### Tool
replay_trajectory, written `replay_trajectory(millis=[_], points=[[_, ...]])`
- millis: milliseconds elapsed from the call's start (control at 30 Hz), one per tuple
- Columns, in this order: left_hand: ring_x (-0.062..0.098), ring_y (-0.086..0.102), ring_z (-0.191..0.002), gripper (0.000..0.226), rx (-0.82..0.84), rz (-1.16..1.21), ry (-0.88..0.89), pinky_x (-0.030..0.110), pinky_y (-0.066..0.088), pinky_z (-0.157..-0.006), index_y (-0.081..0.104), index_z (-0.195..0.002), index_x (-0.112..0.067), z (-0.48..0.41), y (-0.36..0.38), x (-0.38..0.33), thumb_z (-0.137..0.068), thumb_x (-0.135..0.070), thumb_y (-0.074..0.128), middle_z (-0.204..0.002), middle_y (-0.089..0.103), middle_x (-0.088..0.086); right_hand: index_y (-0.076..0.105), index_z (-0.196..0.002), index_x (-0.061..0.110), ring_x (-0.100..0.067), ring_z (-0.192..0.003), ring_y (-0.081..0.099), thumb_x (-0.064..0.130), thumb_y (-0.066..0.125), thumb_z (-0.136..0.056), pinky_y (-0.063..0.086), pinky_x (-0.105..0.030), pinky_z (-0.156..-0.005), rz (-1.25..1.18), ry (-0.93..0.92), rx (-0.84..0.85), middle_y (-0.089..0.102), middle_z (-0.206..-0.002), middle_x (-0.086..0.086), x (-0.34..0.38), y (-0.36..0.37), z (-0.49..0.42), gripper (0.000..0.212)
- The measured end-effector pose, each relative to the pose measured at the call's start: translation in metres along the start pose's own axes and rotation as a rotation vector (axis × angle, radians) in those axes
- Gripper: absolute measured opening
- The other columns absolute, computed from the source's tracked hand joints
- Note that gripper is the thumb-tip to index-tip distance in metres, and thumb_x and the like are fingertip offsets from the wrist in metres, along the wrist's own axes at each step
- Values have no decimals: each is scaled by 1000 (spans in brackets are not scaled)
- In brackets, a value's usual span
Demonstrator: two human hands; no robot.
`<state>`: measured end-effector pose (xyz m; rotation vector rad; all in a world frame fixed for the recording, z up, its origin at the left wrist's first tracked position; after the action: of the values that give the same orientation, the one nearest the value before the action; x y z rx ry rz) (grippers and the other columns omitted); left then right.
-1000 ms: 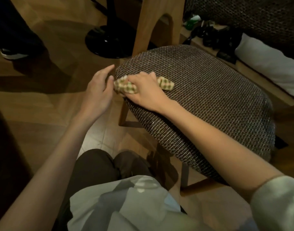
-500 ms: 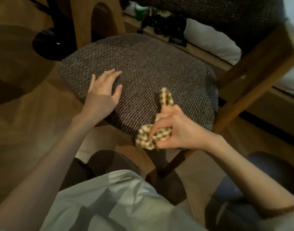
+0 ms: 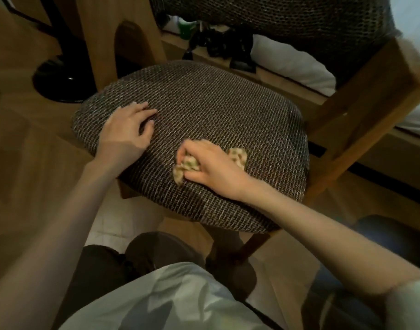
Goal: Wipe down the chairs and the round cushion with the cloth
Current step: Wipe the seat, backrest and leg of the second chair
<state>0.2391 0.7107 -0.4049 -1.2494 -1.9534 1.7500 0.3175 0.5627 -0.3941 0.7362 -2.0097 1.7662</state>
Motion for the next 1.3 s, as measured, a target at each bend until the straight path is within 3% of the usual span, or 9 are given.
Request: replay_trajectory(millis=[67, 233, 400, 633, 700, 800, 933, 1033, 1300], points=[[24, 30, -140, 40, 4, -3, 0, 38, 11, -118, 51, -136, -13, -13, -1, 8, -100, -26, 41, -148, 41, 7, 52, -100, 15, -16, -95, 47, 17, 65, -85, 35, -29, -86, 54, -14, -45, 57, -100, 0, -7, 4, -41, 20], [27, 29, -141, 41, 21, -50, 43, 40, 11, -119, 50, -137, -17, -49, 5, 19, -98, -24, 45, -149, 39, 8, 54, -106, 10, -20, -101, 46, 14, 65, -84, 25, -23, -77, 189, 96, -214, 56, -107, -6, -68, -21, -121, 24], [32, 31, -139, 40, 105, -52, 162, 44, 15, -116, 50, -138, -18, -93, 20, 10, -99, -26, 45, -149, 39, 11, 51, -108, 15, -23, -109, 44, 16, 59, -88, 33, -32, -87, 278, 400, -342, 53, -114, -6, -156, -69, -151, 21], [29, 29, -141, 44, 212, -70, 212, 42, 16, -117, 45, -142, -20, -128, 34, 0, -99, -29, 42, -150, 37, 9, 50, -116, 11, -24, -107, 47, 11, 57, -90, 34, -27, -91, 153, 805, -589, 43, -120, -11, -238, -118, -152, 27], [28, 30, -141, 44, 238, -73, 206, 41, 18, -117, 44, -142, -20, -128, 33, 2, -99, -31, 41, -150, 38, 8, 50, -116, 11, -17, -100, 48, 14, 58, -90, 34, -22, -85, 83, 791, -627, 46, -118, -9, -230, -111, -168, 27], [25, 30, -141, 46, 242, -68, 169, 38, 22, -116, 43, -143, -16, -126, 29, 3, -100, -32, 38, -150, 38, 8, 51, -116, 11, -13, -100, 50, 13, 57, -91, 34, -18, -84, 12, 631, -510, 53, -116, -7, -196, -83, -209, 25], [28, 36, -137, 51, 226, -34, 78, 39, 26, -115, 40, -141, -2, -125, 25, 7, -99, -30, 43, -147, 40, 15, 51, -119, 7, -20, -110, 53, 10, 59, -91, 41, -26, -92, -42, 509, -449, 57, -120, -11, -165, -67, -229, 29], [29, 35, -137, 51, 233, -33, 100, 38, 24, -115, 40, -142, -3, -125, 28, 6, -98, -30, 43, -148, 39, 15, 49, -123, 5, -21, -111, 52, 8, 60, -89, 43, -31, -95, 94, 480, -411, 52, -124, -11, -162, -74, -220, 36], [32, 25, -142, 48, 228, -103, 230, 44, 17, -118, 41, -144, -17, -117, 33, -2, -99, -34, 36, -152, 35, 10, 53, -127, 13, -26, -112, 51, 17, 56, -93, 42, -36, -100, 468, 867, -553, 48, -127, -11, -217, -132, -68, 34]])
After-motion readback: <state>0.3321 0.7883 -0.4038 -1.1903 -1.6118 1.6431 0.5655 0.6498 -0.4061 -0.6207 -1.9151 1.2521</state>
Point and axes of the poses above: each hand's wrist, its own z-axis away from the middle knuckle, its own y-axis out of the palm, x = y × z, the point moved 8 cm from there along -z, towards the middle knuckle
